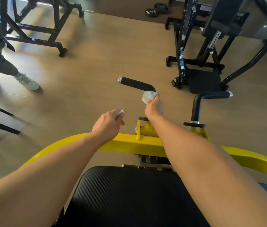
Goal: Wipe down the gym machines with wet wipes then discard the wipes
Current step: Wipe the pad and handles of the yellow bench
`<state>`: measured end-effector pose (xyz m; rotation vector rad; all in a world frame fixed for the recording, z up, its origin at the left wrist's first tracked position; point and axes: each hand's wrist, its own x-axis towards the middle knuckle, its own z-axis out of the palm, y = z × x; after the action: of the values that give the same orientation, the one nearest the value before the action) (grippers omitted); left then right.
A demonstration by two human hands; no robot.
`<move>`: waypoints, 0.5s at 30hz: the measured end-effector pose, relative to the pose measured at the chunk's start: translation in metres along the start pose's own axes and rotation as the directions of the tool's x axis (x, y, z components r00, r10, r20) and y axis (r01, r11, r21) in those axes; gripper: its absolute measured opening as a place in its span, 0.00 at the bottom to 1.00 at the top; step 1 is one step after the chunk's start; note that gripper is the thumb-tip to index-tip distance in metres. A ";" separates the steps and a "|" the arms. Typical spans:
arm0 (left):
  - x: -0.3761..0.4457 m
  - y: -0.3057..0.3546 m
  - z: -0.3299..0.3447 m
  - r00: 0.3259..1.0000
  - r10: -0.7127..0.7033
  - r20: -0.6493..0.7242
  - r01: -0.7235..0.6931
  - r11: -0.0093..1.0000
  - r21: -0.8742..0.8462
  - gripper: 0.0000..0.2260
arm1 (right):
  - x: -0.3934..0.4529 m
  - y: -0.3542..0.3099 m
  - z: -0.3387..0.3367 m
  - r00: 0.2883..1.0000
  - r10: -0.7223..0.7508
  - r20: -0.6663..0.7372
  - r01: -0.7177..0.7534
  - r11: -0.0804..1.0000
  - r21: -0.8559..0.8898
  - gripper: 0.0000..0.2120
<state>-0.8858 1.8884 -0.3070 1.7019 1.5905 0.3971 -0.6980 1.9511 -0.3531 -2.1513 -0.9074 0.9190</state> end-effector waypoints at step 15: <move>-0.070 0.056 0.003 1.000 0.012 0.028 -0.010 0.998 -0.060 0.16 | -0.110 0.008 -0.061 0.946 -0.322 0.045 0.323 0.946 0.000 0.18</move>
<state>-0.8557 1.8246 -0.2515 1.6652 1.5348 0.4201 -0.7049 1.8452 -0.2859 -1.9162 -1.2428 0.8005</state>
